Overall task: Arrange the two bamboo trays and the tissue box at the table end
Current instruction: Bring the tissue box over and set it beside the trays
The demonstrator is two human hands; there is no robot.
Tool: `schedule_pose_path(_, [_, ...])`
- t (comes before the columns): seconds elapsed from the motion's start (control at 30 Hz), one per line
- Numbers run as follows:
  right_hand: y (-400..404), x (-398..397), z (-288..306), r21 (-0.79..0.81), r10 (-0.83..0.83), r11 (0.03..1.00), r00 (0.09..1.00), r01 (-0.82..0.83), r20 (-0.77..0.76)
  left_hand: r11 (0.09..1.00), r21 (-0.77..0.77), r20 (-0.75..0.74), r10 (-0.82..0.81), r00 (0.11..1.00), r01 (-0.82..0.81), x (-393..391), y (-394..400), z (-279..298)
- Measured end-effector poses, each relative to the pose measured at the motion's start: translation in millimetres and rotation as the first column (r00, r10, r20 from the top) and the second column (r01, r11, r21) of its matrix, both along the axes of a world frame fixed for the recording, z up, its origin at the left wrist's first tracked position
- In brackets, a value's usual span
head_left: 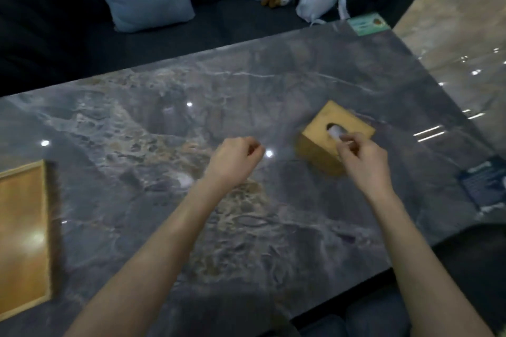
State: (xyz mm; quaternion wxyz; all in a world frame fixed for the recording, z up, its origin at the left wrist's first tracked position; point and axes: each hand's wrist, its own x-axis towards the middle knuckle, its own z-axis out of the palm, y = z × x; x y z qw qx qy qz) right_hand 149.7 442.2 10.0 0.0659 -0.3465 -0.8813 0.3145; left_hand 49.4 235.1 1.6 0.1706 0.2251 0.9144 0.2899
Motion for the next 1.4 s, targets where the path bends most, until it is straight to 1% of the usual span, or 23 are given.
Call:
schedule_pose_path(0.13, [39.9, 3.6, -17.7, -0.024, -0.098, 0.995, 0.992, 0.1, 0.075, 1.0, 0.002, 0.086, -0.006, 0.996, 0.006, -7.3, 63.9, -12.5])
schedule_pose_path(0.2, [50.2, 4.3, -28.0, -0.05, -0.135, 0.989, 0.983, 0.142, 0.124, 0.999, 0.005, 0.091, -0.04, 0.995, 0.039, -10.1, 86.6, -21.5])
schedule_pose_path(0.3, [59.2, 3.6, -43.0, -0.165, -0.151, 0.971, 0.977, 0.176, 0.154, 0.996, -0.01, 0.107, -0.088, 0.99, 0.089, -14.2, 112.3, -33.6])
schedule_pose_path(0.37, [60.6, 3.1, -51.7, -0.253, -0.157, 0.95, 0.981, 0.182, 0.117, 0.995, -0.038, 0.163, -0.084, 0.983, 0.091, -18.1, 122.4, -41.0])
schedule_pose_path(0.43, [59.1, 3.0, -57.8, -0.353, -0.183, 0.916, 0.982, 0.189, 0.052, 0.995, -0.032, 0.213, -0.081, 0.974, 0.09, -19.8, 126.3, -46.9])
schedule_pose_path(0.53, [55.9, 3.9, -63.6, -0.498, -0.232, 0.843, 0.973, 0.203, 0.005, 0.996, 0.057, 0.286, -0.078, 0.955, 0.064, -19.6, 127.3, -50.8])
schedule_pose_path(0.67, [56.5, 5.4, -68.0, -0.589, -0.256, 0.783, 0.966, 0.197, -0.018, 0.983, 0.181, 0.362, -0.102, 0.926, 0.038, -22.7, 125.0, -52.4])
schedule_pose_path(0.8, [55.6, 2.9, -69.4, -0.582, -0.249, 0.794, 0.968, 0.177, -0.046, 0.981, 0.191, 0.353, -0.091, 0.931, 0.024, -23.6, 123.3, -54.6])
schedule_pose_path(0.93, [52.6, -0.2, -67.5, -0.581, -0.246, 0.792, 0.969, 0.185, -0.027, 0.985, 0.174, 0.365, -0.08, 0.927, 0.017, -20.8, 123.7, -54.1])
schedule_pose_path(1.03, [49.0, 0.3, -64.4, -0.589, -0.204, 0.792, 0.979, 0.16, -0.008, 0.989, 0.143, 0.33, -0.066, 0.942, 0.019, -19.3, 118.3, -50.7])
schedule_pose_path(1.13, [39.2, -1.5, -57.6, -0.584, -0.168, 0.8, 0.986, 0.136, 0.0, 0.988, 0.147, 0.284, -0.008, 0.959, -0.035, -18.5, 105.5, -44.4])
schedule_pose_path(1.27, [12.0, -6.9, -44.0, -0.576, -0.098, 0.816, 0.994, 0.056, -0.041, 0.977, 0.18, 0.276, 0.059, 0.959, -0.112, -18.4, 74.9, -27.5])
schedule_pose_path(1.4, [-30.6, -18.6, -25.1, -0.567, 0.01, 0.821, 0.994, -0.069, -0.107, 0.959, 0.194, 0.219, 0.165, 0.962, -0.209, -18.1, 22.6, -8.6])
